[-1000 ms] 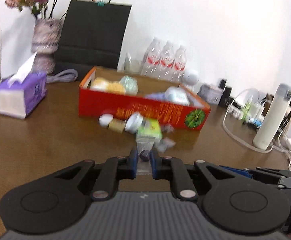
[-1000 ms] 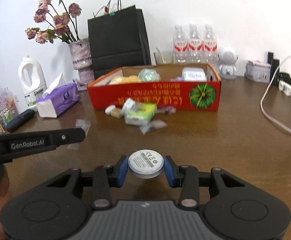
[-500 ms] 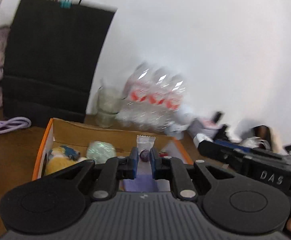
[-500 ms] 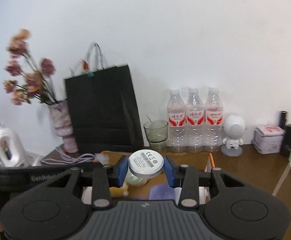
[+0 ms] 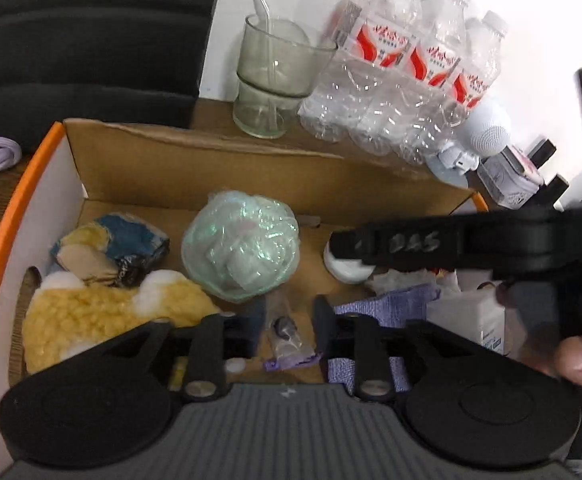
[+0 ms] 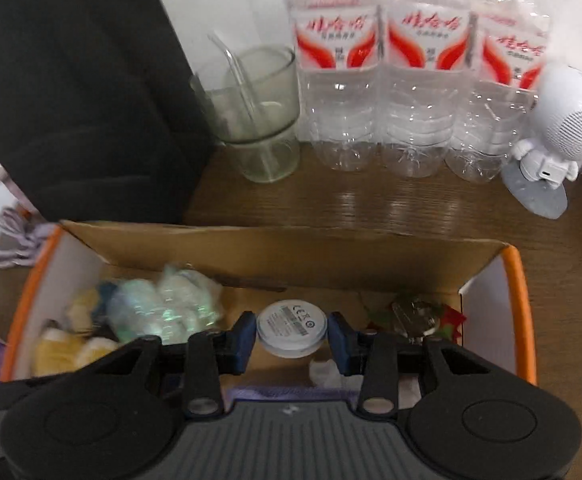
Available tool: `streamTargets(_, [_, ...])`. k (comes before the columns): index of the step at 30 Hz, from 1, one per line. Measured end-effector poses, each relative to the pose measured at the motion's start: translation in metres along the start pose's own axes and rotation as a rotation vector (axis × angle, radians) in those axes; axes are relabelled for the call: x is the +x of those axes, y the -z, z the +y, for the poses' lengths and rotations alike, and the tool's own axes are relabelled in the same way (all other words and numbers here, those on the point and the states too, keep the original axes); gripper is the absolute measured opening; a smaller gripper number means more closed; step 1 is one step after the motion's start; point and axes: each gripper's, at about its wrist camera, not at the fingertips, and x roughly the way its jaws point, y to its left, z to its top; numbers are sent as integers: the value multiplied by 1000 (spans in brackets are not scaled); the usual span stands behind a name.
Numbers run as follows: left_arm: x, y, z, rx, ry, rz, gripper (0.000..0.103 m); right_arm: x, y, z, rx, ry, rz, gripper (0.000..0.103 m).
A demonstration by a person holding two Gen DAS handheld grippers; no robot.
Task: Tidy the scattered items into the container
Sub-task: 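Carry the clear packet with left tool while right tool carries disc into box, release both, then lift both open tools out of the box toward the remaining items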
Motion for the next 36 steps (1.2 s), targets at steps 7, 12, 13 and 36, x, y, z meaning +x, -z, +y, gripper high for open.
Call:
streamTargets(7, [-34, 2, 0, -5, -11, -33, 65, -32, -3, -10, 31, -20, -41, 63])
streamTargets(12, [-61, 10, -3, 37, -126, -31, 86, -71, 7, -10, -12, 62, -10, 81])
streamTargets(13, [-66, 13, -3, 49, -165, -34, 86, -76, 11, -10, -19, 81, 3, 85])
streamTargets(36, [-260, 243, -32, 188, -235, -672, 103, -247, 247, 54, -77, 108, -607, 91])
